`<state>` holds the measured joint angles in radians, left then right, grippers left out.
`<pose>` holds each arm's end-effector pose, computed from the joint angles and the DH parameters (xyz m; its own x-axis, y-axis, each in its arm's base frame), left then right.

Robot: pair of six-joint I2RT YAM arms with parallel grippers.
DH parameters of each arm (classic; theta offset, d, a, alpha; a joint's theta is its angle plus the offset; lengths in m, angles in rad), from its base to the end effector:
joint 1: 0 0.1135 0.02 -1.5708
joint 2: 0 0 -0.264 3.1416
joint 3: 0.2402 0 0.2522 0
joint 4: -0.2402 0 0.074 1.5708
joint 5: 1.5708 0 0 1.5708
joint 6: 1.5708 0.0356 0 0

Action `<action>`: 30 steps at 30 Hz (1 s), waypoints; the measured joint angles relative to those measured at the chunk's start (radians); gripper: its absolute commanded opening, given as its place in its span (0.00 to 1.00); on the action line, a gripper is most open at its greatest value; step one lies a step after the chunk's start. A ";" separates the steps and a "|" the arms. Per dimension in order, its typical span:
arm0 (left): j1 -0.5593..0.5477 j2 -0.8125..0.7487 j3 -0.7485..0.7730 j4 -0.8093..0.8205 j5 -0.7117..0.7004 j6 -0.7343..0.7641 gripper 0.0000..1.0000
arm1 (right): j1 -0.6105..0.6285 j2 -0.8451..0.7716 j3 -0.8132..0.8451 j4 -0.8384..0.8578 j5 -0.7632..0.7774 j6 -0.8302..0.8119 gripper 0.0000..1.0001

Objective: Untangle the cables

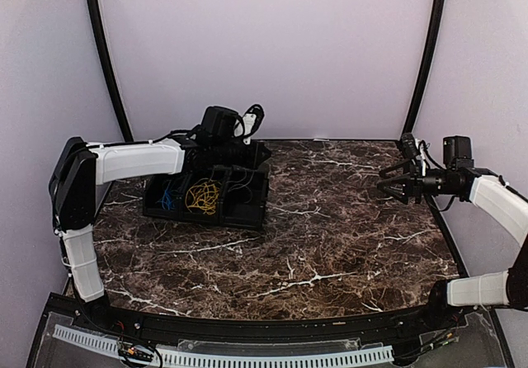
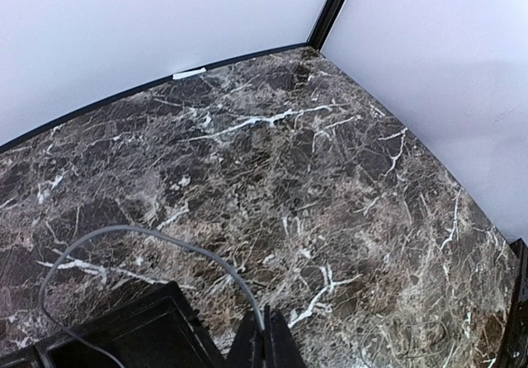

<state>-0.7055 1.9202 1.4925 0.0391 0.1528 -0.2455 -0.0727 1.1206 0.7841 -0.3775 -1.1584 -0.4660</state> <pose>0.3461 -0.3019 0.2732 -0.4616 0.0776 -0.8837 0.6556 0.7010 -0.2809 0.2246 0.0163 0.2691 -0.2863 -0.1597 -0.9447 -0.8844 0.4234 0.1964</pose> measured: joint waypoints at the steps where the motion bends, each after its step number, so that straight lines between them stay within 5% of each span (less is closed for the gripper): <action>1: -0.002 -0.002 0.007 0.006 0.002 -0.007 0.00 | 0.000 0.000 0.000 -0.001 0.000 -0.002 0.64; 19: -0.023 -0.011 -0.037 0.040 0.008 -0.084 0.00 | 0.000 0.043 0.001 -0.046 0.004 -0.047 0.64; 30: -0.027 -0.138 -0.278 0.078 -0.016 -0.156 0.00 | 0.000 0.047 0.003 -0.064 0.003 -0.063 0.64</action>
<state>-0.7330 1.7824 1.2144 0.1169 0.1371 -0.4015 -0.0723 1.1675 0.7876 -0.4419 -1.1553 -0.5289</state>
